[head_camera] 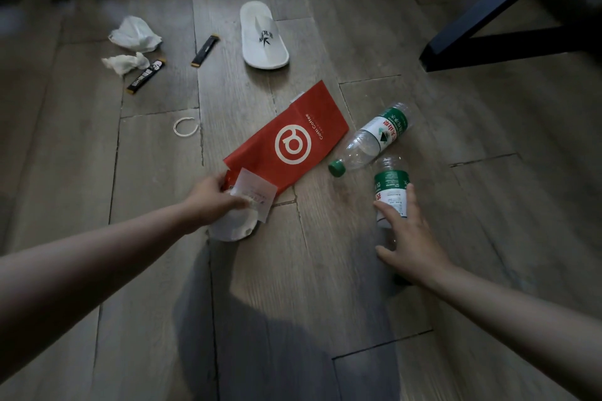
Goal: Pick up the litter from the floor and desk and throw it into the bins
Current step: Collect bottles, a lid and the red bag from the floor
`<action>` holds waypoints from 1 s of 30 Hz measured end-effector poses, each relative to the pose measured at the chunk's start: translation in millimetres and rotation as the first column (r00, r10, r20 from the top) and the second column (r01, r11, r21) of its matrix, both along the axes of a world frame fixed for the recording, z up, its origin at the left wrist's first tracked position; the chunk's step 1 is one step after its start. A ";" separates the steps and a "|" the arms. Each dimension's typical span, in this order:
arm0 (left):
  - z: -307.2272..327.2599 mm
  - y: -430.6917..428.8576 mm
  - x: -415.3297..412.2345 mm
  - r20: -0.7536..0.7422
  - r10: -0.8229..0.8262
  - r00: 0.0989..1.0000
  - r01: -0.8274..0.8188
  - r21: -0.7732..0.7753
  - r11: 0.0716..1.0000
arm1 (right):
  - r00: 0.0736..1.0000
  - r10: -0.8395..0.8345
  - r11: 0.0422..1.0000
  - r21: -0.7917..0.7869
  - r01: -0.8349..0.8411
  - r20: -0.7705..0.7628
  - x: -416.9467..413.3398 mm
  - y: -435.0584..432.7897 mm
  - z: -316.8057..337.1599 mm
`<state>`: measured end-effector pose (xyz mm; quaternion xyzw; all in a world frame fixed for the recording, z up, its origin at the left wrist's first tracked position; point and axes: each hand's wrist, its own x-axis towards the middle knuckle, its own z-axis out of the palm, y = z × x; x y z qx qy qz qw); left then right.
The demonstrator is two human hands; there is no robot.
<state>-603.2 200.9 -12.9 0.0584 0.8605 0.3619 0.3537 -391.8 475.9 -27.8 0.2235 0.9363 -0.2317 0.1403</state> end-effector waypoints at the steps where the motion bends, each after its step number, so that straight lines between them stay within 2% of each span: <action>1: 2.0 0.5 4.7 -0.021 0.002 1.000 -0.001 0.017 1.000 | 1.000 0.003 1.000 -0.010 -0.003 -0.009 0.5 -2.2 0.7; 7: 8.7 2.9 20.1 -0.102 -0.008 0.995 0.020 0.119 0.993 | 0.999 0.007 0.999 -0.053 -0.009 -0.041 3.1 -8.3 -3.1; 12: 3.3 6.1 16.0 -0.020 0.067 0.998 -0.062 0.164 0.984 | 0.992 -0.017 0.999 -0.034 0.013 -0.127 2.6 -1.6 -17.7; 16: -13.3 12.8 5.3 0.011 0.156 0.988 -0.155 0.199 0.968 | 0.962 -0.033 0.996 0.067 0.053 -0.270 -5.4 -3.7 -34.0; 20: -30.5 17.1 -2.0 0.082 0.174 0.981 -0.189 0.239 0.952 | 0.941 -0.030 0.988 0.135 0.080 -0.338 -7.7 -7.1 -42.4; 26: -44.7 9.8 -6.2 0.143 0.148 0.979 -0.180 0.249 0.952 | 0.923 -0.049 0.984 0.139 0.110 -0.382 -5.2 -8.2 -54.0; 30: -43.2 16.5 -3.7 0.105 0.219 0.970 -0.234 0.174 0.956 | 0.925 -0.049 0.985 0.133 0.107 -0.377 -4.9 -9.5 -52.1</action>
